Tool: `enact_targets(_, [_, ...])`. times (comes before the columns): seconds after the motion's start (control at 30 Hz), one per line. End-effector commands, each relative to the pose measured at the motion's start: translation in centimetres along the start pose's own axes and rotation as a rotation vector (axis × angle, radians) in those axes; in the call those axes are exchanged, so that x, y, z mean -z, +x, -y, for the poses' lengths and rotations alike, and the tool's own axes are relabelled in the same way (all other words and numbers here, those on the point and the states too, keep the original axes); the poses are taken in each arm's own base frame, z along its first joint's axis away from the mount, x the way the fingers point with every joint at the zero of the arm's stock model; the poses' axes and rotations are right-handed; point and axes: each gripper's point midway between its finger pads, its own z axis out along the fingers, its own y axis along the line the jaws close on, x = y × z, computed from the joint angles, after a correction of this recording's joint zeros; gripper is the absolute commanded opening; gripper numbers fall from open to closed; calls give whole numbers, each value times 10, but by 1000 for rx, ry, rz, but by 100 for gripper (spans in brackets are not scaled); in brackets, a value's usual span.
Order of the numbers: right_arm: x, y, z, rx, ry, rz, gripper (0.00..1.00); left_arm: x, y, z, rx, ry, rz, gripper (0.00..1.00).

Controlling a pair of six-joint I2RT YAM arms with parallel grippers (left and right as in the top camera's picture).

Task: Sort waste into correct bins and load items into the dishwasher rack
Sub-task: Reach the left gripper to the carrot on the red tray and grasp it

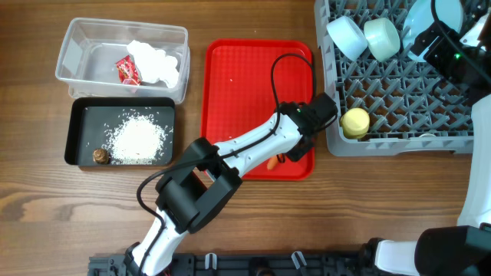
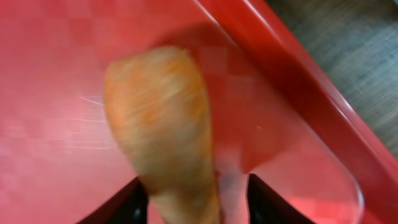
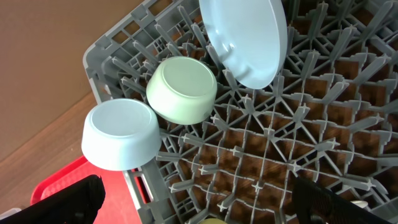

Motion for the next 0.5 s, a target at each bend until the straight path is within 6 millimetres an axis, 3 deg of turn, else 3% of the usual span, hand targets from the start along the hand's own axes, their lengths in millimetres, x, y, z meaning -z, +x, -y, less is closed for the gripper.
enact_targets(0.0, [2,1,-5,22,-21,-4,100,-5,-6,-23,24,-88,22,59])
enact_targets(0.1, [2,1,-5,22,-21,-4,100,-9,-11,-38,89,-16,36,62])
enact_targets(0.33, [2,2,-4,21,-19,-10,100,-11,1,-46,213,262,-10,45])
enact_targets(0.47, [2,3,-4,21,-18,-12,100,-7,8,-44,245,349,-37,43])
